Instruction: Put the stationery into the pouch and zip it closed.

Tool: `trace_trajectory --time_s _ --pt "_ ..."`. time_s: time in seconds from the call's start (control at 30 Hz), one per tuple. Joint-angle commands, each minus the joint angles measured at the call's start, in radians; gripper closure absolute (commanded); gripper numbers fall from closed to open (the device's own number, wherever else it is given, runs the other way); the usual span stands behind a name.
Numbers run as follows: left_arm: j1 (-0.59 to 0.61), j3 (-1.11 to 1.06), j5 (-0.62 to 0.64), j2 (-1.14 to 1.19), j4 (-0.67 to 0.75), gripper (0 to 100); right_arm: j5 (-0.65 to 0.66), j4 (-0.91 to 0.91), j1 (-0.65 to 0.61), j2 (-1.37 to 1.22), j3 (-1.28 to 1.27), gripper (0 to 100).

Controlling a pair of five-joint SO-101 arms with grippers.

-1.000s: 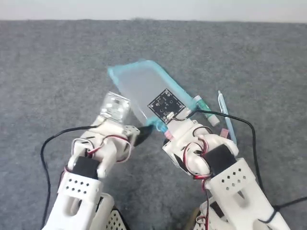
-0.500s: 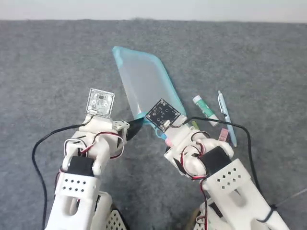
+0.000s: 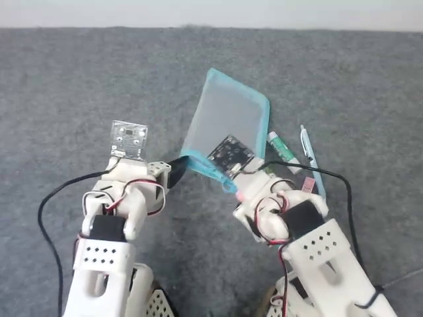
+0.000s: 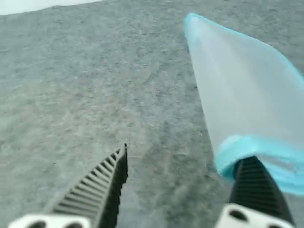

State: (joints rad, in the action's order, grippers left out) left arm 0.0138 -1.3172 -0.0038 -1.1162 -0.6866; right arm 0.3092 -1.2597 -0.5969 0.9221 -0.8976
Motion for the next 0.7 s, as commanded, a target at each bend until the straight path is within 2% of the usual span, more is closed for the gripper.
trace_trajectory --time_s 0.0,0.17,0.37,0.5,0.67 --pt "-0.069 -0.005 -0.003 -0.017 0.041 67 -0.014 -0.024 -0.087 0.028 0.092 99.3" --pt "-0.095 -0.056 -0.026 -0.015 0.133 67 0.0 -0.038 -0.177 0.038 0.095 99.3" --pt "-0.098 -0.107 -0.021 -0.015 0.224 67 0.012 -0.062 -0.188 0.117 0.092 99.3" --pt "-0.098 -0.171 -0.02 -0.015 0.354 67 0.04 -0.11 -0.188 0.191 0.094 99.3" --pt "-0.1 -0.196 -0.02 -0.015 0.407 78 0.037 -0.113 -0.183 0.17 0.094 99.3"
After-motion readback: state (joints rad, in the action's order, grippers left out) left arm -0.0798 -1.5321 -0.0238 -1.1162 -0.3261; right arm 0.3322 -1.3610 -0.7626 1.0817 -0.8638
